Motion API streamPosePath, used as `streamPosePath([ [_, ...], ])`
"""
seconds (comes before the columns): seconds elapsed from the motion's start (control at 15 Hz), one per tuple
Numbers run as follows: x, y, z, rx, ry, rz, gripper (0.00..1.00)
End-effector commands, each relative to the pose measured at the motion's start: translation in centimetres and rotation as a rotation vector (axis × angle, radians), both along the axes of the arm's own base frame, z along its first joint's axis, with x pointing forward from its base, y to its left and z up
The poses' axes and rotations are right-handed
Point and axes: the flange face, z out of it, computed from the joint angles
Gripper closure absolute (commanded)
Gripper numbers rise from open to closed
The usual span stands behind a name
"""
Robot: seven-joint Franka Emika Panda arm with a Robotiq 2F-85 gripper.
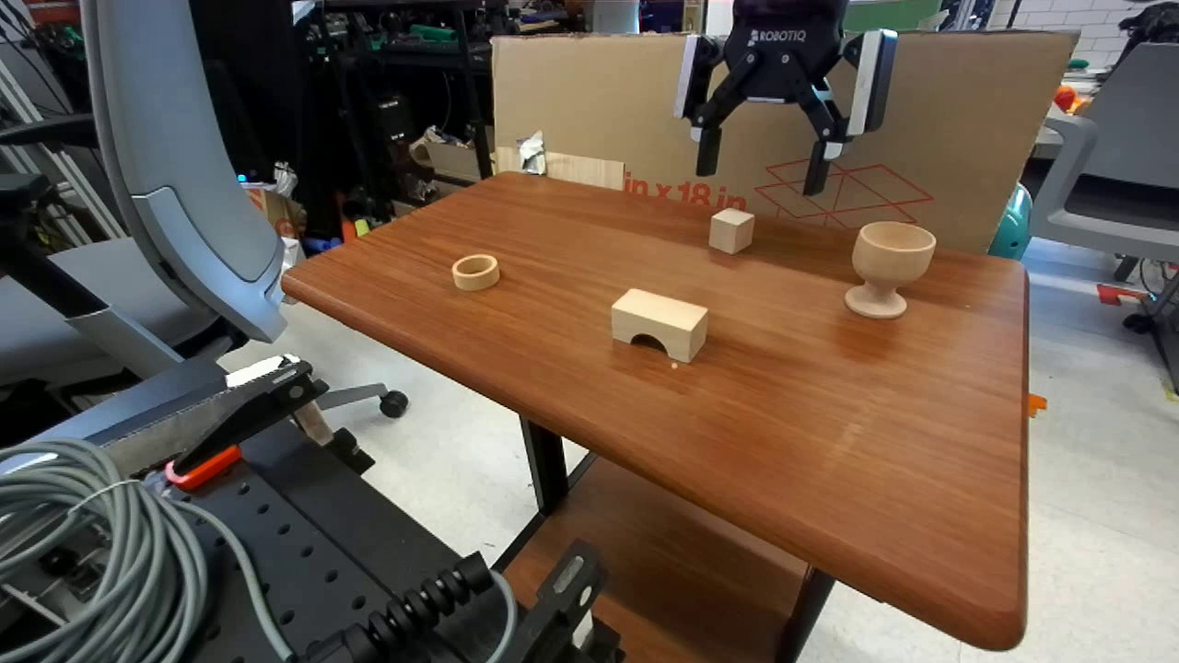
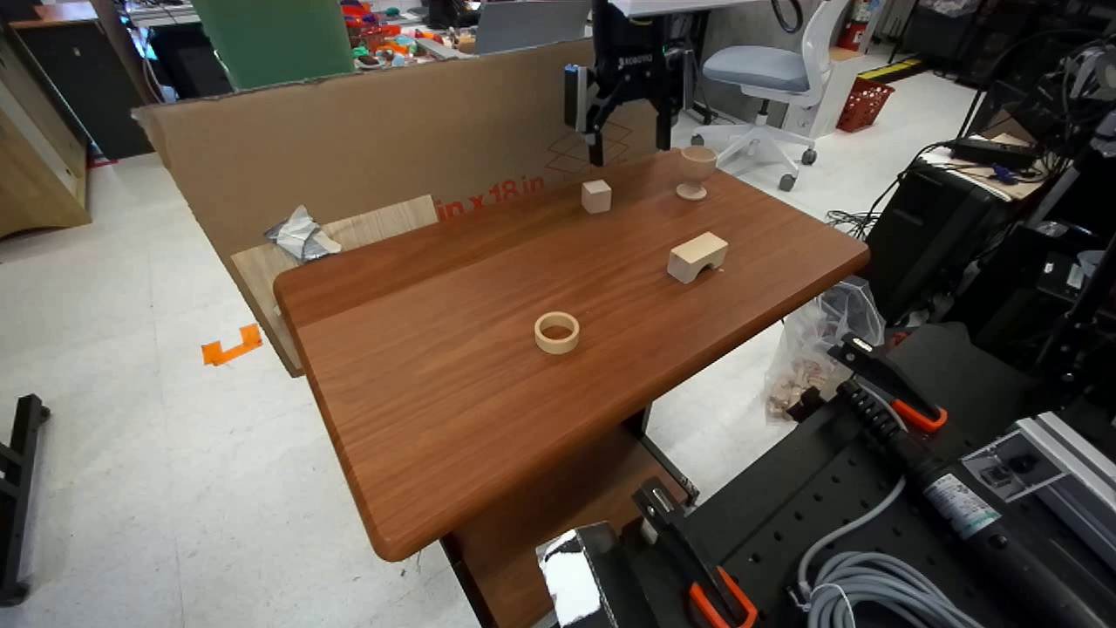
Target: Pick up the square object and put it on the bridge shaped object
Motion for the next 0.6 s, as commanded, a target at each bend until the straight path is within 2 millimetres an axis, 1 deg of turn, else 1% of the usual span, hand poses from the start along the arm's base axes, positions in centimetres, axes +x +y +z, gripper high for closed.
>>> streamPosePath([
  [0.0, 1.4, 0.5, -0.9, -0.041, -0.011, 0.014, 0.0],
  [0.53, 2.2, 1.8, -3.4, -0.06, 0.015, 0.051, 0.0],
])
